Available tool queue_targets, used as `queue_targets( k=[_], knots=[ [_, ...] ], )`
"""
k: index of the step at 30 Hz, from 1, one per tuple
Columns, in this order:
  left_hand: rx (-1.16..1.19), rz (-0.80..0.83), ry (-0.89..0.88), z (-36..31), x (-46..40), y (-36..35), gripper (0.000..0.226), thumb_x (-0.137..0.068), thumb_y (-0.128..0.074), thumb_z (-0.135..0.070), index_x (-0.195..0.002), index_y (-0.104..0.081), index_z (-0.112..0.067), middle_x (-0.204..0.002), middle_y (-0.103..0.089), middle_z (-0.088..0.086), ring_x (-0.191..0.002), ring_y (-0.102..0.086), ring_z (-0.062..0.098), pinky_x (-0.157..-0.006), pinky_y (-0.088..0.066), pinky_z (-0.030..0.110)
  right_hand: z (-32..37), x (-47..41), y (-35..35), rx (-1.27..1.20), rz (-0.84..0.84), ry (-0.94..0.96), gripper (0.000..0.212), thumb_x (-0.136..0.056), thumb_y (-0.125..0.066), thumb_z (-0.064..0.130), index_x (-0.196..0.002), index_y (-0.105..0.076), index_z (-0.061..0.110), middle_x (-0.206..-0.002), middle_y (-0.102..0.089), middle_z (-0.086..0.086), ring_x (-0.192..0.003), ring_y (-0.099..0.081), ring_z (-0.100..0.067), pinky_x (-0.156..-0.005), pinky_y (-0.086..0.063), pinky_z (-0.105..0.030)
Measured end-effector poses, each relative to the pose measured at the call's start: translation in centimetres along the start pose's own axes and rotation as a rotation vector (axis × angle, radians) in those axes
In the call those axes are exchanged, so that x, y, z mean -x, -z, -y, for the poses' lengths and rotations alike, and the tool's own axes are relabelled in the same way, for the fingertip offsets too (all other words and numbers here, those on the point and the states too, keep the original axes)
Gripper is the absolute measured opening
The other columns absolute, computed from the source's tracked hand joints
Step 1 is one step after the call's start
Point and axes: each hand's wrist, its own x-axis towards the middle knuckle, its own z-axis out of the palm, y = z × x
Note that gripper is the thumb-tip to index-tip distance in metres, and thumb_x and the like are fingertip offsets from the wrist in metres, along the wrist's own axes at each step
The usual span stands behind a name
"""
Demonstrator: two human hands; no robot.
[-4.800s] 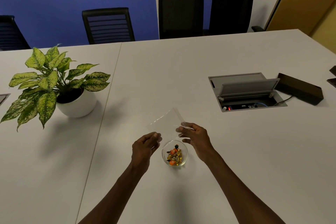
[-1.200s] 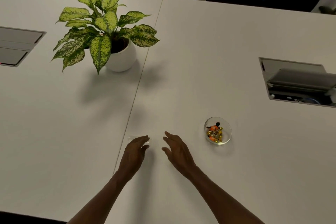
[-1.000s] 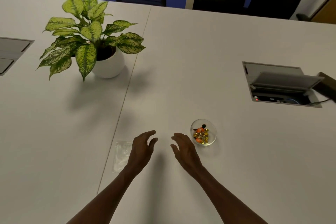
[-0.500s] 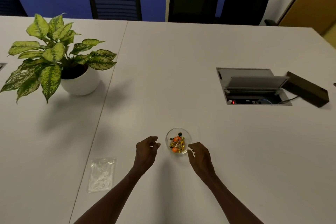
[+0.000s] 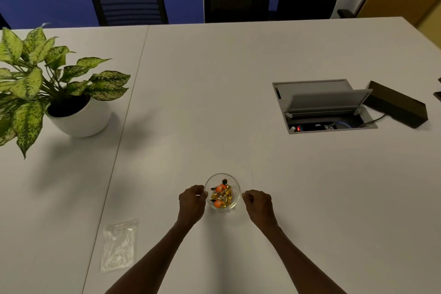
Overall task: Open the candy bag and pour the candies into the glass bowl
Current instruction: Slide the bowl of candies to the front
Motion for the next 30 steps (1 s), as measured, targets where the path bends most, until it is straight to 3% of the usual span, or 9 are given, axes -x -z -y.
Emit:
queue_targets(
  k=[2, 6, 9, 12, 14, 17, 23, 28, 30],
  knots=[
    [0.013, -0.005, 0.024, 0.0, -0.3, -0.1, 0.027, -0.092, -0.063, -0.013, -0.114, -0.069, 0.000, -0.112, -0.074, 0.016, -0.104, -0.069, 0.029, -0.097, -0.041, 0.027, 0.0, -0.4, -0.4, -0.048, 0.017, -0.016, 0.040, -0.094, -0.061, 0.015, -0.062, -0.057, -0.009, -0.057, -0.061, -0.024, -0.050, -0.048, -0.023, -0.054, -0.046, -0.041],
    [0.024, 0.023, 0.040, 0.2, -0.8, -0.2, 0.024, -0.091, -0.064, -0.012, -0.111, -0.072, -0.001, -0.106, -0.076, 0.017, -0.090, -0.073, 0.031, -0.098, -0.050, 0.041, 0.2, -1.1, -1.2, -0.095, 0.066, -0.065, 0.040, -0.094, -0.061, 0.019, -0.066, -0.062, -0.009, -0.061, -0.066, -0.025, -0.060, -0.065, -0.040, -0.059, -0.053, -0.045],
    [0.089, 0.030, 0.077, 0.2, -1.0, -0.1, 0.020, -0.087, -0.069, -0.010, -0.105, -0.075, -0.003, -0.098, -0.077, 0.015, -0.066, -0.071, 0.022, -0.081, -0.056, 0.033, 0.3, -1.4, -1.7, -0.116, 0.084, -0.103, 0.034, -0.091, -0.066, 0.015, -0.067, -0.063, -0.010, -0.061, -0.066, -0.024, -0.059, -0.066, -0.038, -0.057, -0.056, -0.044],
    [0.180, 0.044, 0.139, 0.5, -1.4, 0.0, 0.019, -0.084, -0.073, -0.007, -0.103, -0.075, -0.002, -0.087, -0.076, 0.009, -0.060, -0.070, 0.018, -0.061, -0.059, 0.020, 0.3, -1.6, -2.0, -0.154, 0.095, -0.161, 0.028, -0.087, -0.068, 0.007, -0.065, -0.062, -0.010, -0.055, -0.058, -0.015, -0.050, -0.062, -0.027, -0.051, -0.060, -0.039],
    [0.209, 0.051, 0.165, 0.6, -1.8, 0.0, 0.020, -0.083, -0.073, -0.005, -0.102, -0.075, -0.001, -0.082, -0.074, 0.007, -0.059, -0.070, 0.015, -0.051, -0.055, 0.012, 0.4, -1.8, -2.0, -0.136, 0.087, -0.163, 0.030, -0.085, -0.067, 0.003, -0.059, -0.058, -0.011, -0.051, -0.054, -0.017, -0.048, -0.065, -0.030, -0.046, -0.059, -0.033],
    [0.234, 0.050, 0.183, 0.4, -2.4, 0.3, 0.020, -0.083, -0.073, -0.003, -0.102, -0.075, 0.000, -0.085, -0.074, 0.009, -0.060, -0.070, 0.015, -0.049, -0.052, 0.010, 0.9, -2.4, -2.1, -0.116, 0.079, -0.168, 0.032, -0.082, -0.066, 0.001, -0.055, -0.055, -0.012, -0.051, -0.057, -0.029, -0.046, -0.066, -0.031, -0.042, -0.056, -0.028],
    [0.329, 0.023, 0.186, -0.8, -4.5, 1.7, 0.022, -0.083, -0.073, -0.001, -0.104, -0.074, 0.001, -0.086, -0.073, 0.008, -0.066, -0.071, 0.016, -0.050, -0.054, 0.012, 2.8, -4.9, -2.2, -0.154, 0.051, -0.153, 0.035, -0.083, -0.067, 0.001, -0.050, -0.054, 0.002, -0.042, -0.049, -0.004, -0.040, -0.056, -0.018, -0.040, -0.047, -0.019],
    [0.380, -0.019, 0.174, -1.6, -8.0, 3.7, 0.023, -0.082, -0.074, -0.002, -0.105, -0.074, 0.000, -0.095, -0.076, 0.015, -0.069, -0.074, 0.020, -0.054, -0.056, 0.014, 5.6, -8.4, -2.6, -0.162, 0.027, -0.078, 0.041, -0.083, -0.067, 0.004, -0.045, -0.050, 0.008, -0.038, -0.047, 0.002, -0.037, -0.055, -0.014, -0.041, -0.053, -0.027],
    [0.383, -0.041, 0.169, -1.9, -9.7, 4.5, 0.024, -0.081, -0.075, -0.002, -0.105, -0.074, 0.000, -0.092, -0.076, 0.013, -0.061, -0.073, 0.013, -0.054, -0.056, 0.013, 6.8, -10.1, -3.0, -0.158, 0.024, -0.056, 0.036, -0.081, -0.067, 0.004, -0.048, -0.054, 0.000, -0.041, -0.054, -0.009, -0.038, -0.058, -0.016, -0.043, -0.057, -0.035]
  ],
)
